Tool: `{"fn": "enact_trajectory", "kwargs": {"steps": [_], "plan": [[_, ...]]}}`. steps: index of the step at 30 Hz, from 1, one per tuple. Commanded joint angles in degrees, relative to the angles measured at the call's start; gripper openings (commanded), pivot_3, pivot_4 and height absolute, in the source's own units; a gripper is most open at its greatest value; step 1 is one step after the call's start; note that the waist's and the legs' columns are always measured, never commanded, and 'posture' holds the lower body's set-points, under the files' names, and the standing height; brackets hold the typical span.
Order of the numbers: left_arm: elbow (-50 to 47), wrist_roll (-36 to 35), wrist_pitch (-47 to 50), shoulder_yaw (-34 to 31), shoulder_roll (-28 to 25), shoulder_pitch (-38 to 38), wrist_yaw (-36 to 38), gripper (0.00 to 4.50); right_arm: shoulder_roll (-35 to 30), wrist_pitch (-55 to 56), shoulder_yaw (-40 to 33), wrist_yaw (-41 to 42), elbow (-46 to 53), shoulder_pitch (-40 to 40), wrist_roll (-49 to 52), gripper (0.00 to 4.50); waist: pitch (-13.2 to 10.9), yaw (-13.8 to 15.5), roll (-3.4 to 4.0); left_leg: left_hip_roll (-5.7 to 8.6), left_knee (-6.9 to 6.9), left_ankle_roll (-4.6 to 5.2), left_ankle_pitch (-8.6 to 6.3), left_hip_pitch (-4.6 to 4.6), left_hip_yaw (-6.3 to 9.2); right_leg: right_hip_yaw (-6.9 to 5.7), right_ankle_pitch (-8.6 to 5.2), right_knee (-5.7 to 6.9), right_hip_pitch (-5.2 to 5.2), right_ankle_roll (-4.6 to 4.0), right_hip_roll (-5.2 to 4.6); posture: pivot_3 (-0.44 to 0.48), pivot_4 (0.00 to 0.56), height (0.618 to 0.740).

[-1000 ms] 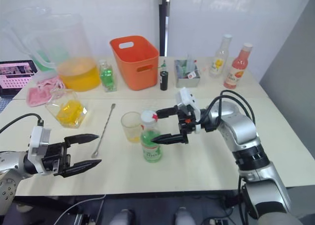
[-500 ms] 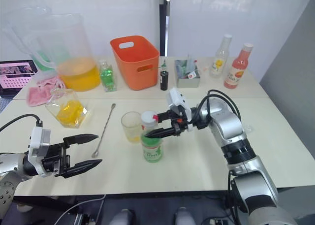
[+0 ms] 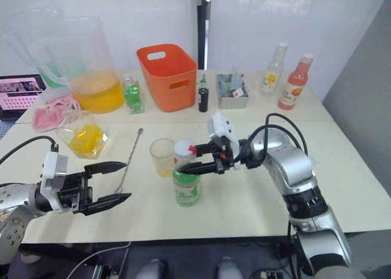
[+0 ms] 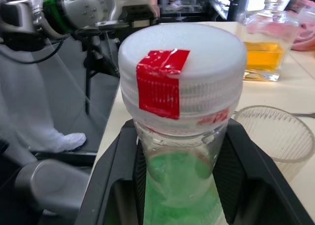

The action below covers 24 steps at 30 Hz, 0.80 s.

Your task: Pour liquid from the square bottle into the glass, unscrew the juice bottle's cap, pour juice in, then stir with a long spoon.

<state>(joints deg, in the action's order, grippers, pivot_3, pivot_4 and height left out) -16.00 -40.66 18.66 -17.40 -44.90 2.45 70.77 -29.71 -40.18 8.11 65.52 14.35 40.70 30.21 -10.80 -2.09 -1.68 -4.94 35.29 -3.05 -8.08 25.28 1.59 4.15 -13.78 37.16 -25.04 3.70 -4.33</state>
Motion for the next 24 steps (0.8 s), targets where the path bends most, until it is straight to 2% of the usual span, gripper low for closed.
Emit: {"fn": "enact_trajectory", "kwargs": {"steps": [1, 4, 9, 17, 22, 24], "plan": [[2.0, 0.1, -1.5, 0.4, -0.1, 1.6, 1.8, 4.50, 0.9, -6.8, -3.7, -9.2, 10.0, -1.4, 3.8, 1.31, 0.0, 0.0, 0.00, 0.00, 0.00, 0.00, 0.00, -0.01, 0.00, 0.00, 0.00, 0.01, 0.01, 0.00, 0.01, 0.000, 0.150, 0.703], [4.1, 0.6, -2.3, 1.7, 0.0, 2.9, 3.6, 4.50, 2.4, -10.1, -4.3, -16.9, 15.5, -4.0, 4.0, 1.31, 0.0, 0.0, 0.00, 0.00, 0.00, 0.00, 0.00, 0.01, 0.00, 0.00, 0.00, 0.00, 0.00, 0.00, 0.00, 0.000, 0.150, 0.703], [6.6, 1.0, -2.8, 3.6, -0.1, 5.3, 5.4, 4.50, 4.4, -11.6, -3.2, -23.9, 20.2, -7.0, 3.6, 1.31, 0.0, 0.0, -0.01, 0.00, 0.01, 0.00, 0.00, 0.02, 0.01, 0.00, 0.00, -0.01, 0.00, -0.01, 0.00, 0.000, 0.150, 0.703], [10.1, 2.0, -3.5, 5.3, -0.3, 8.6, 7.9, 4.50, 4.9, -11.3, -1.1, -28.6, 22.1, -9.7, 3.3, 1.31, 0.0, 0.0, -0.01, 0.00, 0.01, 0.01, 0.00, 0.02, 0.02, 0.00, 0.00, -0.01, 0.01, 0.00, 0.01, 0.000, 0.150, 0.703], [10.7, 2.6, -3.5, 5.2, -0.5, 9.0, 9.0, 4.50, 4.4, -11.2, -0.5, -28.6, 22.3, -10.8, 4.4, 1.31, 0.0, -0.1, -0.01, -0.01, 0.01, 0.01, 0.00, 0.01, 0.01, 0.01, 0.00, -0.01, 0.02, 0.00, 0.01, 0.000, 0.150, 0.703], [10.9, 2.7, -3.4, 5.1, -0.5, 9.0, 9.2, 4.50, 3.8, -10.8, -0.2, -28.1, 22.3, -11.0, 4.3, 2.37, 0.0, -0.1, -0.01, -0.01, 0.01, 0.01, 0.00, 0.01, 0.02, 0.01, 0.00, -0.01, 0.02, 0.00, 0.01, 0.000, 0.150, 0.703]]}}
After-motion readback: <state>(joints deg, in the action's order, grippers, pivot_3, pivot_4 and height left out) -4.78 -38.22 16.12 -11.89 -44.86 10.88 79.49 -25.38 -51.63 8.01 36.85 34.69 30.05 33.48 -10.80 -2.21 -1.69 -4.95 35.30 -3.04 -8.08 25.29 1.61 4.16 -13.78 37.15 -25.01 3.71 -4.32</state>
